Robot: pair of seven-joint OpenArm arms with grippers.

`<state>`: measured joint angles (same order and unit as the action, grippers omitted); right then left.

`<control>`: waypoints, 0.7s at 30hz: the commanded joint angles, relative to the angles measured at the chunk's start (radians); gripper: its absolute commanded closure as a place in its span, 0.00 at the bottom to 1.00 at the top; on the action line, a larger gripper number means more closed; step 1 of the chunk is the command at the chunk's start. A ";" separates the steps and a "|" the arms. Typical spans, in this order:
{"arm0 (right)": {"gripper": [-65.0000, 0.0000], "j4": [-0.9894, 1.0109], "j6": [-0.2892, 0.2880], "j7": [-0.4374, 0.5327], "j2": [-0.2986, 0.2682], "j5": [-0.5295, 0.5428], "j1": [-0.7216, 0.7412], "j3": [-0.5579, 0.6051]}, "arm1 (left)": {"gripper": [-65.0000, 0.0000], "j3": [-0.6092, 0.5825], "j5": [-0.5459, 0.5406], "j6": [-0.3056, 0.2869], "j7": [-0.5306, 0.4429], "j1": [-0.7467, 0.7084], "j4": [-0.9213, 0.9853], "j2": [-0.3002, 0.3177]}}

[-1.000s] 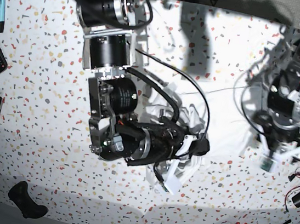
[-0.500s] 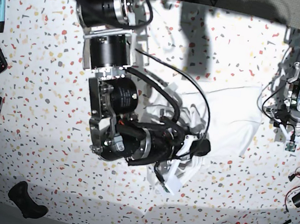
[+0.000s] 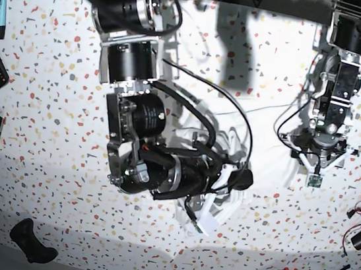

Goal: Fold the T-shirt properly
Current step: 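Lift the shirt with the right gripper and carry it toward the left gripper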

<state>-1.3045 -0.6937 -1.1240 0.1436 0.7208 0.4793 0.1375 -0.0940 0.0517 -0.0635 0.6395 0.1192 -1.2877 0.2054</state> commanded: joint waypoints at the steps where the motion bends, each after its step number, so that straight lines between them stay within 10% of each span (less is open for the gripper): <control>1: 1.00 -0.020 -0.004 0.030 0.013 0.083 0.037 0.008 | 0.50 -0.011 -0.063 -0.085 0.075 -0.008 0.007 -0.026; 14: 1.00 0.032 -0.004 0.202 0.013 -0.039 0.050 0.298 | 0.50 -0.012 -0.015 -0.098 0.113 -0.008 -0.004 -0.013; 21: 1.00 0.077 -0.004 0.242 0.013 -0.042 0.050 0.335 | 0.50 -0.012 0.035 -0.098 0.261 -0.003 -0.143 0.147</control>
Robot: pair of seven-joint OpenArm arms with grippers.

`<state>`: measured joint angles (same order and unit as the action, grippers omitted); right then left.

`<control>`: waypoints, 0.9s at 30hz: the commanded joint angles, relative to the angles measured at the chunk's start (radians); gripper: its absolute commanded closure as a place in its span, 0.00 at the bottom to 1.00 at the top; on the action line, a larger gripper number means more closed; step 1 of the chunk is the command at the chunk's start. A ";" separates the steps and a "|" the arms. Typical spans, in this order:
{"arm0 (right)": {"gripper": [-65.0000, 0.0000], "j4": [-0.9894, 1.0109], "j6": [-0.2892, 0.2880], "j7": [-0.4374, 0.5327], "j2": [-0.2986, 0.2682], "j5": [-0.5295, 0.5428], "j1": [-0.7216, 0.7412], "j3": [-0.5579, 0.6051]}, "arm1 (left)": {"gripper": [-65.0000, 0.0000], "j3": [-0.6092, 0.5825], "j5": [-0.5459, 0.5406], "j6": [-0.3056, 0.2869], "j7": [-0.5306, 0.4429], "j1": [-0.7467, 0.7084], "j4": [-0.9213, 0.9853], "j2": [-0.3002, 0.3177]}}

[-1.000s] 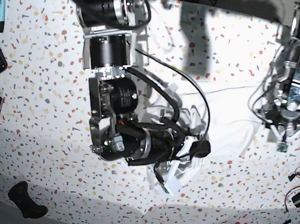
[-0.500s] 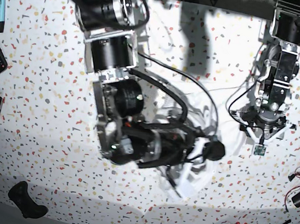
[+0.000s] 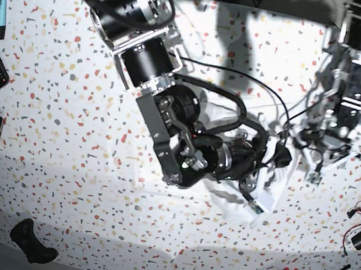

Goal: Fold the T-shirt properly
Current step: 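Lift the shirt with the right gripper and carry it toward the left gripper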

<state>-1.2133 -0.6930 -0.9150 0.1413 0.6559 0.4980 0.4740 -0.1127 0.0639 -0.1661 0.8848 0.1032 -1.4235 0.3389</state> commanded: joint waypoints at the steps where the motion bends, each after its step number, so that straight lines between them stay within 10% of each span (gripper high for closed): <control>1: 1.00 -0.014 -0.005 0.034 0.016 0.022 0.031 -0.002 | 0.50 0.007 0.022 0.005 0.035 0.013 -0.036 0.044; 13: 1.00 -0.014 -0.005 0.078 0.016 0.085 0.032 -0.001 | 0.50 0.007 0.060 0.193 0.078 0.013 -0.197 0.327; 19: 0.63 -0.014 -0.005 0.072 0.016 0.277 0.031 0.016 | 0.50 0.007 0.066 0.193 0.087 0.013 -0.197 0.360; 27: 0.62 -0.014 -0.005 0.032 0.016 0.403 0.032 0.196 | 0.50 0.007 0.066 0.193 0.087 0.013 -0.197 0.360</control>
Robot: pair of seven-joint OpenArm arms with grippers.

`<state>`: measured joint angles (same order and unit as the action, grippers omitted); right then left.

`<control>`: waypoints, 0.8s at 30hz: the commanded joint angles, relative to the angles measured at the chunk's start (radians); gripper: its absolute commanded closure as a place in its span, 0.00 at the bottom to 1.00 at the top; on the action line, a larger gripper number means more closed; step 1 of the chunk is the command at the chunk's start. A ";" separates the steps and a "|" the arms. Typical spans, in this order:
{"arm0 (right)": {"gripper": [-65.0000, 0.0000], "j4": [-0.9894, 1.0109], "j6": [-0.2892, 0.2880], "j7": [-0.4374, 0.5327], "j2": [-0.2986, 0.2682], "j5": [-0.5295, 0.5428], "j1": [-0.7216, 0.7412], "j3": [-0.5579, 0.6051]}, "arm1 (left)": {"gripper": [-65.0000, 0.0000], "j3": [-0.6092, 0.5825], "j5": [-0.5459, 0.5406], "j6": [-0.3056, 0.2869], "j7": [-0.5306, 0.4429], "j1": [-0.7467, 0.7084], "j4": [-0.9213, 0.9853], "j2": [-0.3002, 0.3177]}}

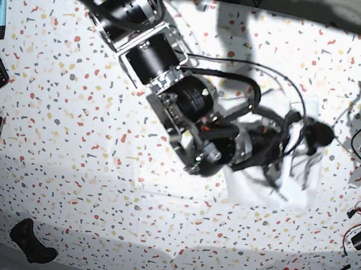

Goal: Fold the T-shirt properly
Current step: 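Lift the shirt with the right gripper and carry it toward the left gripper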

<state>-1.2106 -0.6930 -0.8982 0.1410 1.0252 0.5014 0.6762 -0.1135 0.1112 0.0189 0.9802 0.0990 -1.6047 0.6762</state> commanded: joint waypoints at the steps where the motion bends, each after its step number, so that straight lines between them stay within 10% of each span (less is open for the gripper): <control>1: 0.62 -0.017 -0.005 0.016 0.016 0.030 0.028 0.023 | 0.50 0.008 0.019 0.008 -0.008 0.017 -0.016 0.023; 18: 0.62 -0.018 -0.005 0.286 0.016 -0.316 0.058 0.032 | 0.50 0.008 0.019 0.008 -0.008 0.017 -0.016 0.023; 24: 0.62 -0.021 -0.005 0.245 0.016 -0.118 0.075 0.035 | 0.50 0.008 0.019 0.008 -0.012 0.018 -0.016 0.023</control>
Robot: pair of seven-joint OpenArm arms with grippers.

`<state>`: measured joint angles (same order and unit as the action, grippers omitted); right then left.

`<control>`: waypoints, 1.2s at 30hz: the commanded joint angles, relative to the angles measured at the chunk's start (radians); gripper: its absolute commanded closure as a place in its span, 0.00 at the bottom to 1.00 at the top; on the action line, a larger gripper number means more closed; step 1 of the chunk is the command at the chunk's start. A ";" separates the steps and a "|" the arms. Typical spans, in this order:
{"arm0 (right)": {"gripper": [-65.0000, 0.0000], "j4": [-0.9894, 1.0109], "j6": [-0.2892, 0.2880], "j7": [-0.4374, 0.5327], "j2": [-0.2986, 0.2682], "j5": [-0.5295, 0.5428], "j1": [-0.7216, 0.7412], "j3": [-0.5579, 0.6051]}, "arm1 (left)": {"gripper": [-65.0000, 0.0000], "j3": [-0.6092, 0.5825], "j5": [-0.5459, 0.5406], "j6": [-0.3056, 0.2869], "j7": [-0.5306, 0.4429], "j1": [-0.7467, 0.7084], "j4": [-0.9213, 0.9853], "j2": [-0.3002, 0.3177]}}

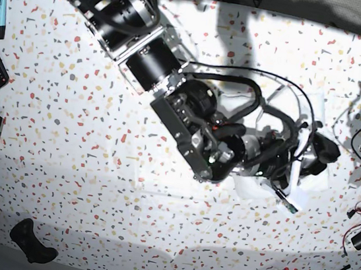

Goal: Fold the T-shirt properly
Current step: 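Lift the shirt with the right gripper and carry it toward the left gripper, then lower the shirt onto the table near the left gripper and release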

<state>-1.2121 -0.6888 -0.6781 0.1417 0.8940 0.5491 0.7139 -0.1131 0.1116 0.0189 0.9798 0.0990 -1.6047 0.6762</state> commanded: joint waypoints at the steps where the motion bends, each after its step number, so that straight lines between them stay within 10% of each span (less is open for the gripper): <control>1: 0.62 -0.019 -0.009 -0.005 0.015 0.048 0.028 -0.003 | 0.50 0.007 0.019 0.008 -0.012 0.017 -0.016 0.023; 9: 0.62 -0.019 -0.009 -0.062 0.015 0.312 0.030 -0.003 | 0.50 0.007 0.019 0.008 -0.011 0.017 -0.016 0.023; 15: 0.62 -0.021 -0.009 -0.375 0.015 0.590 0.046 -0.003 | 0.50 0.007 0.019 0.008 -0.014 0.017 -0.016 0.023; 18: 0.63 -0.035 -0.009 -0.521 0.015 0.590 0.076 -0.003 | 0.50 0.007 0.019 0.008 -0.037 0.017 -0.016 0.023; 26: 0.62 -0.132 -0.009 -0.410 0.015 0.570 0.146 -0.175 | 0.50 0.007 0.019 0.112 -0.200 0.021 -0.016 0.023; 30: 0.63 -0.154 -0.009 -0.332 0.015 0.397 0.156 -0.398 | 0.50 0.007 0.018 0.112 -0.249 0.021 -0.025 0.023; 36: 0.66 -0.168 -0.009 -0.495 0.003 0.153 0.203 -0.721 | 0.50 0.007 0.017 0.112 -0.259 0.020 -0.272 0.023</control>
<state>-1.3624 -0.6930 -1.1931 0.1352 1.0164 0.7151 -0.0124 -0.1143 0.1093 0.1207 0.7433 0.0994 -1.8641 0.6807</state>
